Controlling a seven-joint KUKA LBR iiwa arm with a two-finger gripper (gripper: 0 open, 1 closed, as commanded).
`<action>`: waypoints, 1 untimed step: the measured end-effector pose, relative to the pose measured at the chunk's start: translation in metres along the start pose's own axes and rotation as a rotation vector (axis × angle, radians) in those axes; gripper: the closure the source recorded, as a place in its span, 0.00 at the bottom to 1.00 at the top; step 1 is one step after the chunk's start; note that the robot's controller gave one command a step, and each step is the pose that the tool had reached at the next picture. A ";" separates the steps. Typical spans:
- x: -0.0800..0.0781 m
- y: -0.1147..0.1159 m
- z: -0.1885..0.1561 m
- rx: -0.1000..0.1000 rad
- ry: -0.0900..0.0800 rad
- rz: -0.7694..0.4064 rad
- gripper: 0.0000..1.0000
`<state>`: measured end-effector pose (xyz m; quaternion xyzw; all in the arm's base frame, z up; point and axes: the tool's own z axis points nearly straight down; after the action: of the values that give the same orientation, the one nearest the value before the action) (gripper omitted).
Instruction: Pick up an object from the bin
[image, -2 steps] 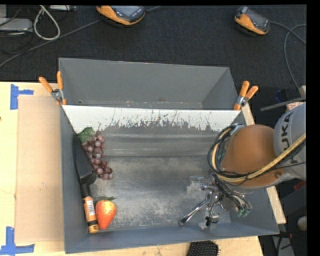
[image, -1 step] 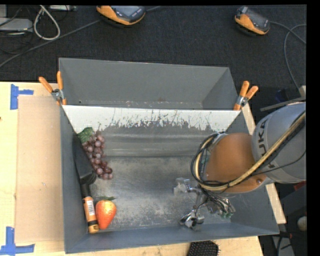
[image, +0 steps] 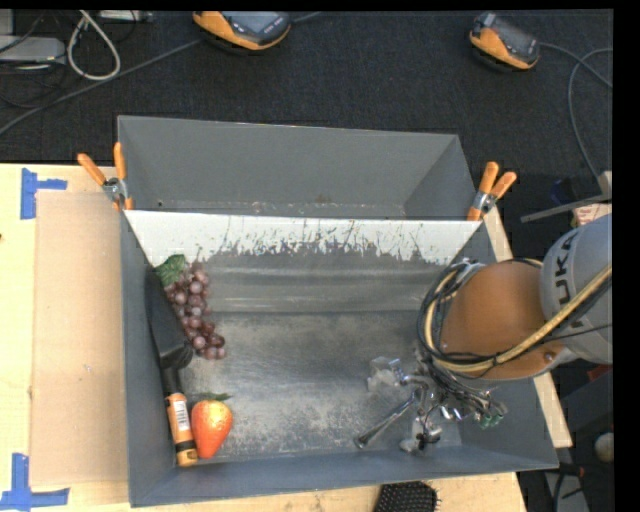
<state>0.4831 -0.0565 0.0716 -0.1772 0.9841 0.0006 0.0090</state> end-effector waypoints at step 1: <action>-0.049 -0.023 0.003 -0.001 -0.008 -0.329 1.00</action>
Offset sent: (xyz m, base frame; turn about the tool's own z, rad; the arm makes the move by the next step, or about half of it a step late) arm 0.0000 0.0000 0.0000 0.0000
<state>0.5372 -0.0610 0.0694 -0.3361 0.9417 0.0002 0.0127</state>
